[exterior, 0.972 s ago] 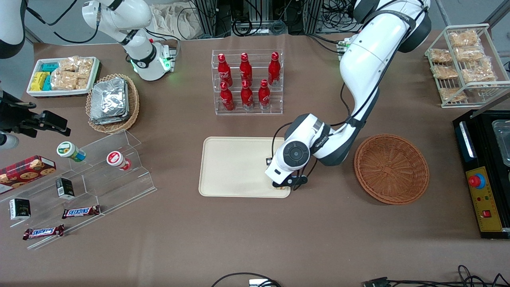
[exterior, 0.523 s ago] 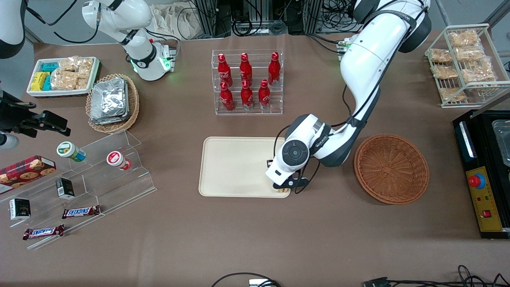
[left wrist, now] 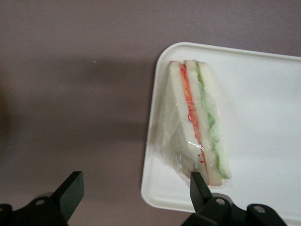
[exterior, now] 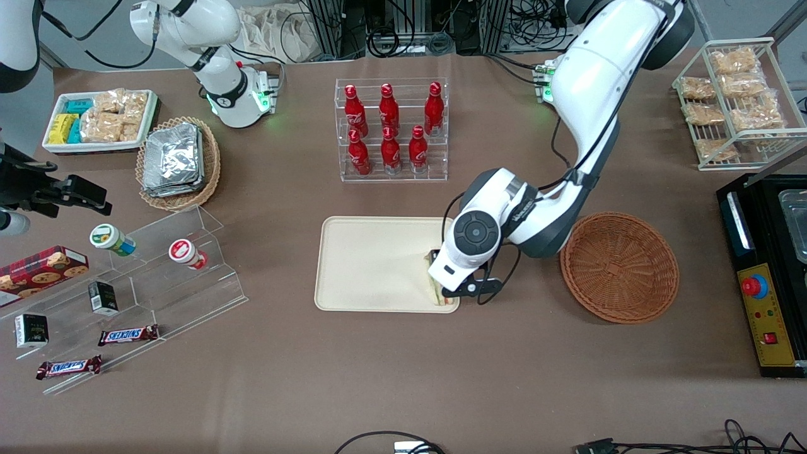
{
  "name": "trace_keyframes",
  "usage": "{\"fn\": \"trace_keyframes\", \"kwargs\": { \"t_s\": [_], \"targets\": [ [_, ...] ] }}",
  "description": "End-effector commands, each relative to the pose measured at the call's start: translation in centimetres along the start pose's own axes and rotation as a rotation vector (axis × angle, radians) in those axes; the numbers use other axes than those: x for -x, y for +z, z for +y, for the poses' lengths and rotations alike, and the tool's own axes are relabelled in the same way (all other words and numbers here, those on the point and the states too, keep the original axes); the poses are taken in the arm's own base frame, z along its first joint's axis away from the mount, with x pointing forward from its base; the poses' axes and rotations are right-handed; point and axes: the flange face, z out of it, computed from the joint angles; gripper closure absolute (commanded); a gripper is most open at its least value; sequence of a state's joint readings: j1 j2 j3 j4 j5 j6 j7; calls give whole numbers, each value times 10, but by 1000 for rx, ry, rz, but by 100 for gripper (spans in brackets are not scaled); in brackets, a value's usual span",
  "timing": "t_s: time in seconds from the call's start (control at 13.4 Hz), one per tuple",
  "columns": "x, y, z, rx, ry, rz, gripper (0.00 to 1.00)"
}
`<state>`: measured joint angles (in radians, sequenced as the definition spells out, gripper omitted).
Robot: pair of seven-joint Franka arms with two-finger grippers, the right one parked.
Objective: Place sandwich from basket to tray
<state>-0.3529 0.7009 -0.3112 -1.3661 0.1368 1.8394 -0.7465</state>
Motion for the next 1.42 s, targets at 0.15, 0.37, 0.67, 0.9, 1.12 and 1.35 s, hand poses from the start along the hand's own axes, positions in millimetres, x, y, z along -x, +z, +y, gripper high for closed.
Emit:
{"fn": "trace_keyframes", "kwargs": {
  "t_s": [0.15, 0.37, 0.67, 0.9, 1.12, 1.35],
  "targets": [
    [21, -1, -57, -68, 43, 38, 0],
    [31, 8, -104, -68, 105, 70, 0],
    [15, -17, -210, -74, 161, 46, 0],
    [-11, -86, -289, -87, 30, 43, 0],
    [-15, -164, -312, -97, -22, 42, 0],
    [-1, -194, -335, -39, -14, 45, 0]
  ]
}}
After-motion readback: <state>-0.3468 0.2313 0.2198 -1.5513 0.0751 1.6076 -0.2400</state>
